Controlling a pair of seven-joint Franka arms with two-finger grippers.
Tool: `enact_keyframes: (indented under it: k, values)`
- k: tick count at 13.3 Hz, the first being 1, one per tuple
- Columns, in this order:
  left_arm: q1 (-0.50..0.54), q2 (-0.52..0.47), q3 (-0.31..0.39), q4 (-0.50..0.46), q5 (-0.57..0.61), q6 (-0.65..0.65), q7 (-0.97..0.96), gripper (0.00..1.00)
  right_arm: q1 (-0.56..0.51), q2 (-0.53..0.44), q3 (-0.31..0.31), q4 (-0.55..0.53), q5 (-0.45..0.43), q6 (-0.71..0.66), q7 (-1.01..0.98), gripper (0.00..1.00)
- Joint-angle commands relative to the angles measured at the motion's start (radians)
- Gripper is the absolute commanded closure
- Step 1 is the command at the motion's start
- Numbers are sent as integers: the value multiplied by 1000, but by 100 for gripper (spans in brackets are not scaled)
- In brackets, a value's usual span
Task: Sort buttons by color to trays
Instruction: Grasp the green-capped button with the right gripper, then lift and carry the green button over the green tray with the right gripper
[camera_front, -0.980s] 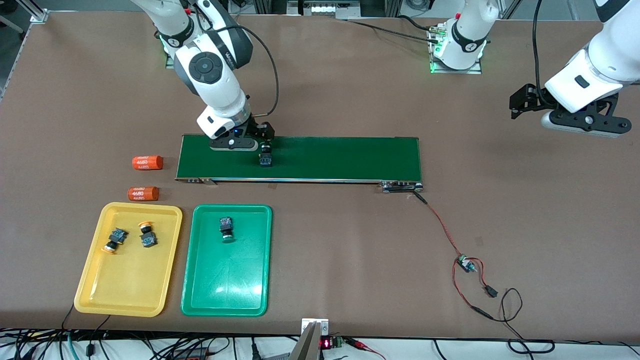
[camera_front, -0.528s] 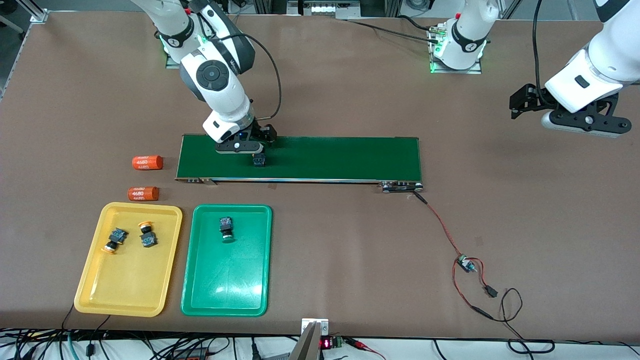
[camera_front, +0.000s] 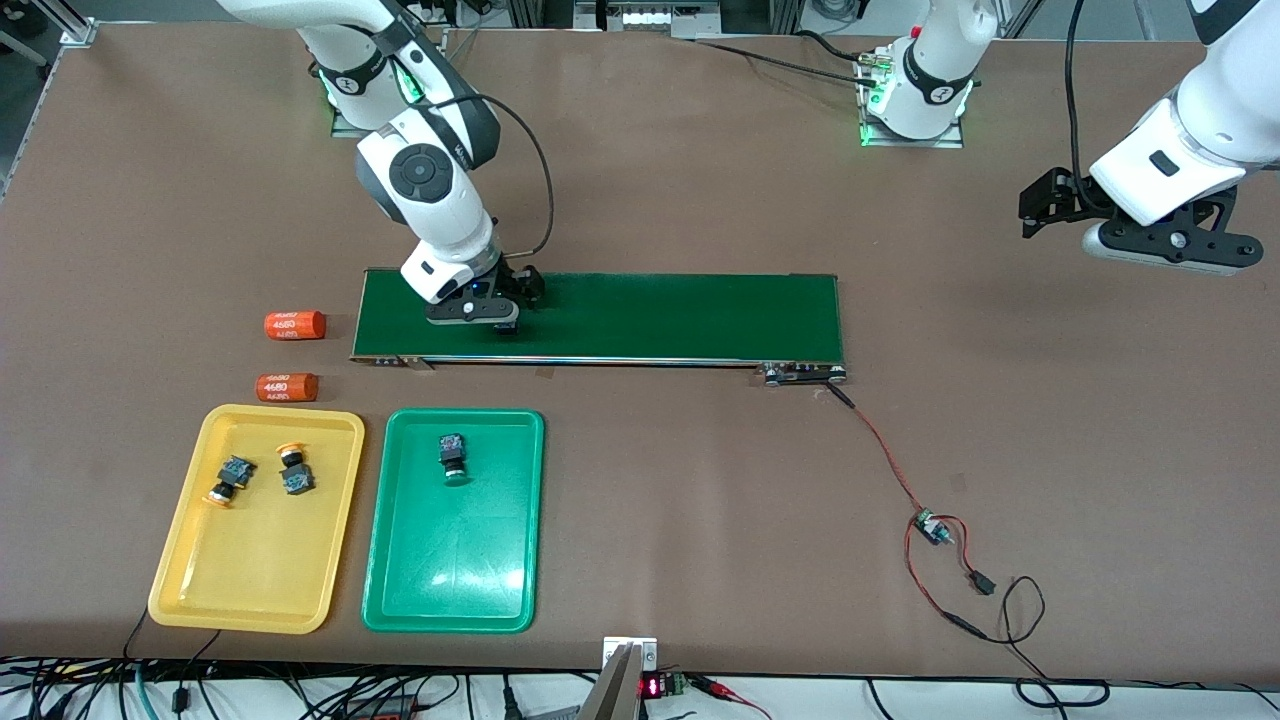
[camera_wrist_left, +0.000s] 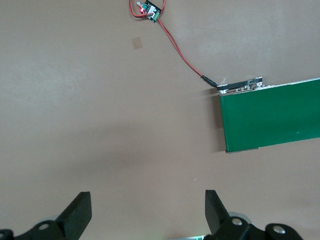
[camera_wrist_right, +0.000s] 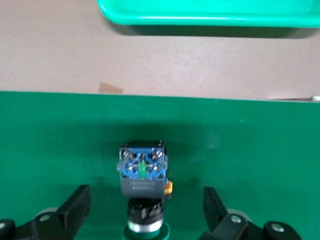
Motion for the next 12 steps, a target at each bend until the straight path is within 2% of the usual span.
enact_keyframes:
  k: [1, 3, 6, 9, 12]
  values:
    - [3, 11, 1, 29, -13, -26, -3, 0, -34, 5, 3, -1, -43, 20, 8, 0]
    - [2, 11, 1, 29, -13, -28, -3, 0, -44, 19, -3, 1, -46, 41, 5, 0]
    - [2, 11, 1, 29, -13, -26, -3, 0, -44, 28, -4, 4, -52, 47, 3, 18]
    - [0, 11, 1, 29, -13, -26, -3, 0, -45, 31, -10, 6, -60, 47, 3, 45]
    - [2, 11, 1, 29, -13, -26, -3, 0, -45, 31, -16, 6, -60, 47, 3, 81]
